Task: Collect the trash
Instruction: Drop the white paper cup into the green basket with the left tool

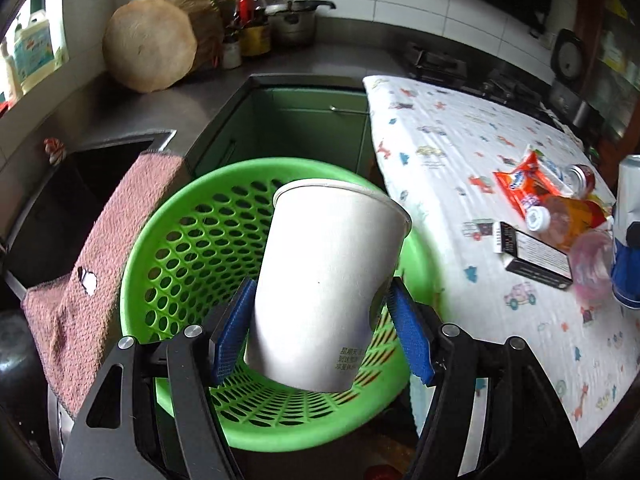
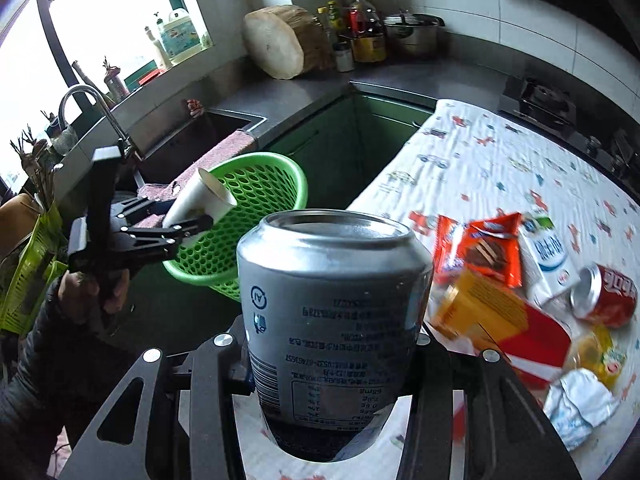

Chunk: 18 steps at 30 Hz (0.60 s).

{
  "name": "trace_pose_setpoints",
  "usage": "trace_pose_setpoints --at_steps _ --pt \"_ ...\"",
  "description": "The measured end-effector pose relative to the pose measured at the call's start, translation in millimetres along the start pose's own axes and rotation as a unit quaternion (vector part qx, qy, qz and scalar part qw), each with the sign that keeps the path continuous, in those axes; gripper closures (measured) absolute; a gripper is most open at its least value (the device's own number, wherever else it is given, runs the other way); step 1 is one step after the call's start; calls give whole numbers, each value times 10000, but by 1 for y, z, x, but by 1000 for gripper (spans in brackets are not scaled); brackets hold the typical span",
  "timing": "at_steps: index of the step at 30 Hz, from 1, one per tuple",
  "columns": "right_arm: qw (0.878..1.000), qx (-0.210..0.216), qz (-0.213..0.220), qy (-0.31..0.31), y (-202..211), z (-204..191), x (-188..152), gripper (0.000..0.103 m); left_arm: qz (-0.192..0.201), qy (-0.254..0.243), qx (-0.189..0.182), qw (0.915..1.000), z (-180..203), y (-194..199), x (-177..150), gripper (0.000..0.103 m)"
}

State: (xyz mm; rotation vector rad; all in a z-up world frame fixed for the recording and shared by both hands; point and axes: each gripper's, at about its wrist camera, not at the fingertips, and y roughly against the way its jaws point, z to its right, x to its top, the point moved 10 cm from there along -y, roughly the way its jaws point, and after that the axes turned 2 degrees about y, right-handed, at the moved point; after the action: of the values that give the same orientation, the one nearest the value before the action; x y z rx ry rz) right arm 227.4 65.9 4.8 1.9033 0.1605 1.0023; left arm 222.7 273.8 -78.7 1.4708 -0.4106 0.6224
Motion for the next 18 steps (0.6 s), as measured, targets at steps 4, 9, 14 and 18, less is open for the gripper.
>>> trace_pose_setpoints --at_steps 4,9,14,18 --pt "9997 149 -128 114 -36 -17 28 60 -312 285 85 9991 -24 -31 -13 37" --pt "9988 337 -277 206 -75 -37 52 60 -606 502 133 9968 -43 -57 -26 35" --pt "9976 529 -379 241 -106 -53 69 60 -698 611 56 9957 -52 -69 -32 33" --pt "9967 609 -461 277 -123 -61 79 60 -627 692 -3 9956 -56 -67 -33 30"
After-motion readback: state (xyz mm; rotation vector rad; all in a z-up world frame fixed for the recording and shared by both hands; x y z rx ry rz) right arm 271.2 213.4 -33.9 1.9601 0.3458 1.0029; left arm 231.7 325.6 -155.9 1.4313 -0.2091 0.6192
